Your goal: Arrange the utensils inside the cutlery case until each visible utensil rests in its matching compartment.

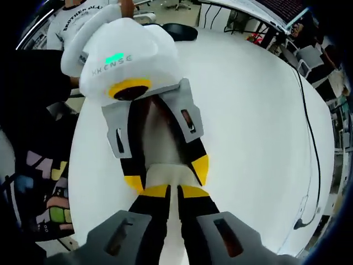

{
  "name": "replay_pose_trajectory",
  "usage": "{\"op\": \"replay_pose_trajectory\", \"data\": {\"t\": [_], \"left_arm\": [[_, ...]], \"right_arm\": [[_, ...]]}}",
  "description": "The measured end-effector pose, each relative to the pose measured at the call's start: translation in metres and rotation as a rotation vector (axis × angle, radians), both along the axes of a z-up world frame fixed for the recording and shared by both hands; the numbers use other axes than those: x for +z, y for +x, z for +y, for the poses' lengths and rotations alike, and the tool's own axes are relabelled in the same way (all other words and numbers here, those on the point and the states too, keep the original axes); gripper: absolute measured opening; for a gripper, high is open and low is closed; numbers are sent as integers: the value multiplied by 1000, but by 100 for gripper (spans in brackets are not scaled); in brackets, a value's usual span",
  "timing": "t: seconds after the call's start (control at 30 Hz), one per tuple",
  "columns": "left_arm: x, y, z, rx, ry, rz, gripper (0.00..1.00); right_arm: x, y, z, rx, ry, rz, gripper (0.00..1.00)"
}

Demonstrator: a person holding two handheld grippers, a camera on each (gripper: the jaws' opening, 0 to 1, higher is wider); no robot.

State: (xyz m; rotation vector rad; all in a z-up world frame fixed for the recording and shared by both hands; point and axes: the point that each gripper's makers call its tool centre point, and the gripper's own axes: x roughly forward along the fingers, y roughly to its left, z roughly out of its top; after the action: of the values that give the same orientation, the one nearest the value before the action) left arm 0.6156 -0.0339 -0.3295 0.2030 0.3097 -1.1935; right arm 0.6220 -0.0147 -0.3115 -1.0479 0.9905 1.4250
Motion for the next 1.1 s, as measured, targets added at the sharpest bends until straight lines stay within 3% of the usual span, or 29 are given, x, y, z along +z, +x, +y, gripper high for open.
{"op": "replay_pose_trajectory", "data": {"t": [0.03, 0.07, 0.17, 0.3, 0.4, 0.6, 0.7, 0.9, 1.1], "left_arm": [[0, 0, 0, 1, 0, 0, 48], [0, -1, 0, -2, 1, -1, 48], [1, -3, 0, 9, 7, -7, 48], [1, -3, 1, 6, 8, -1, 48], [1, -3, 1, 7, 7, -1, 48], [1, -3, 0, 8, 5, -2, 47], [1, -4, -1, 9, 11, -8, 47], [1, -3, -2, 11, 5, -3, 47], [0, -4, -3, 7, 1, -2, 47]], "right_arm": [[1, -7, 1, -14, 37, 44, 1], [2, -15, -5, 16, 24, 100, 1], [11, -6, -5, -49, 88, 59, 1], [21, -8, -27, -38, 103, 27, 4], [33, -9, -46, 2, 173, -13, 5], [46, -5, -94, -95, 160, -70, 6], [43, -3, -113, -115, 132, -85, 6], [34, -5, -141, -114, 58, -83, 6], [20, -11, -174, -113, -29, -43, 6]]}}
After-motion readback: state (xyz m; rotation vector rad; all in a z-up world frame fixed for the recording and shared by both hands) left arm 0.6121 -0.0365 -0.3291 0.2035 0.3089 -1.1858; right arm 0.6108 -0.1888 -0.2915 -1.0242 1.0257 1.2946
